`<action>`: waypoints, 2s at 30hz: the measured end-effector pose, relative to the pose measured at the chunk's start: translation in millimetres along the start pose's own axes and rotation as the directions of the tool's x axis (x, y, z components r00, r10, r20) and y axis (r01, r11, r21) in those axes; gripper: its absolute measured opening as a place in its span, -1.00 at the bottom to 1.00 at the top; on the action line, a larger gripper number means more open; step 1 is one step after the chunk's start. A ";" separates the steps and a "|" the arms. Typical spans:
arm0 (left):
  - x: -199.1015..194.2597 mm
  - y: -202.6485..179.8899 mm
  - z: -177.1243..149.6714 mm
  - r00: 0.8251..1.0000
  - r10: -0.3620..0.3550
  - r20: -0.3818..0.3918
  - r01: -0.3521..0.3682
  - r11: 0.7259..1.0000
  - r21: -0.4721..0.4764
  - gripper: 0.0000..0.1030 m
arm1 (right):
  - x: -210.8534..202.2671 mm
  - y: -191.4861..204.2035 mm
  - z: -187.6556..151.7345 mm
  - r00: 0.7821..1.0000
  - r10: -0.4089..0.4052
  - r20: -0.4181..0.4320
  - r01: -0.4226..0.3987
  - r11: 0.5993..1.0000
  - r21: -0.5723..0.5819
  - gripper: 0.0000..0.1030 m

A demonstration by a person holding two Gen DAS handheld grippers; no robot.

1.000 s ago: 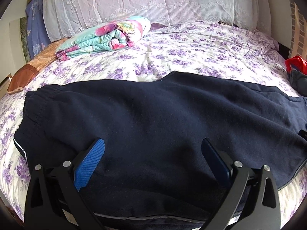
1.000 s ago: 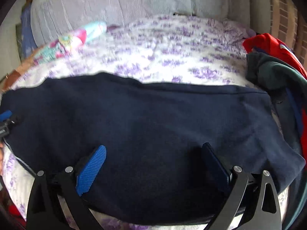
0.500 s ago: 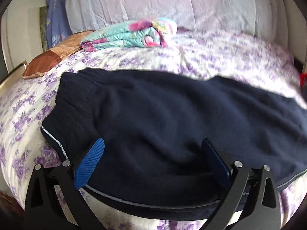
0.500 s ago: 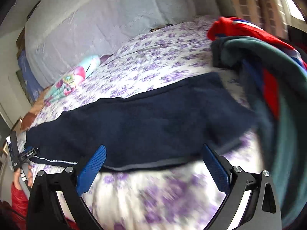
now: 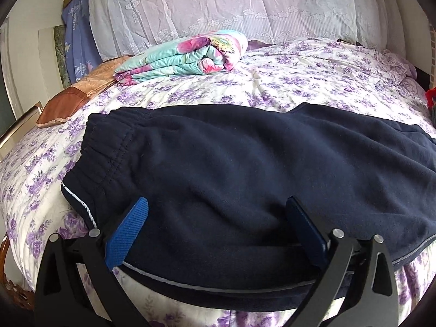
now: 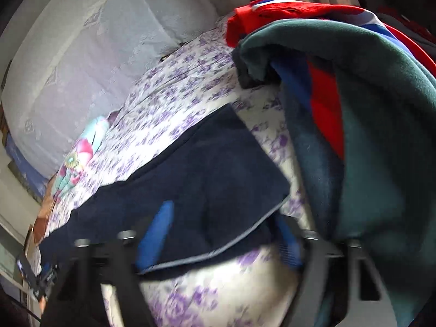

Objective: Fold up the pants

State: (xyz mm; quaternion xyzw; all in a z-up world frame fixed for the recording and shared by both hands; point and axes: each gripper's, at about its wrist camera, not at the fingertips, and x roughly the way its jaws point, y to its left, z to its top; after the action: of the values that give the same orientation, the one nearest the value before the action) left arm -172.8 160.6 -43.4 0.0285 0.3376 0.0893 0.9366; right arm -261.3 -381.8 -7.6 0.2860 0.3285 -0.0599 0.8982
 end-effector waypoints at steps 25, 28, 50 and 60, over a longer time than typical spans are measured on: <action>-10.9 9.6 -6.1 0.996 -0.082 0.039 0.083 0.996 -0.044 0.91 | 69.7 320.3 -141.6 0.918 0.189 -0.349 -0.393 0.565 -0.726 -0.33; -9.8 7.9 -5.9 0.997 -0.074 0.036 0.075 0.996 -0.041 0.91 | 38.2 302.7 -107.7 0.881 0.330 -0.338 -0.473 0.610 -0.636 -0.29; -39.2 135.9 -12.0 0.995 -0.095 -0.014 0.082 0.916 -0.392 0.91 | 101.8 312.8 -100.1 0.966 0.086 -0.242 -0.237 0.668 -0.705 0.61; 7.4 135.3 -15.0 0.985 -0.130 -0.115 0.070 0.903 -0.424 0.91 | 105.3 294.7 -104.0 0.934 0.148 -0.325 -0.333 0.692 -0.640 0.93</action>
State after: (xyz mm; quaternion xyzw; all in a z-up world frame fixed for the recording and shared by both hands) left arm -196.9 294.7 -44.2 -0.1967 0.3767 0.1131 0.8981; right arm -150.2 -71.4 2.0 -0.0202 0.3960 0.2209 0.8911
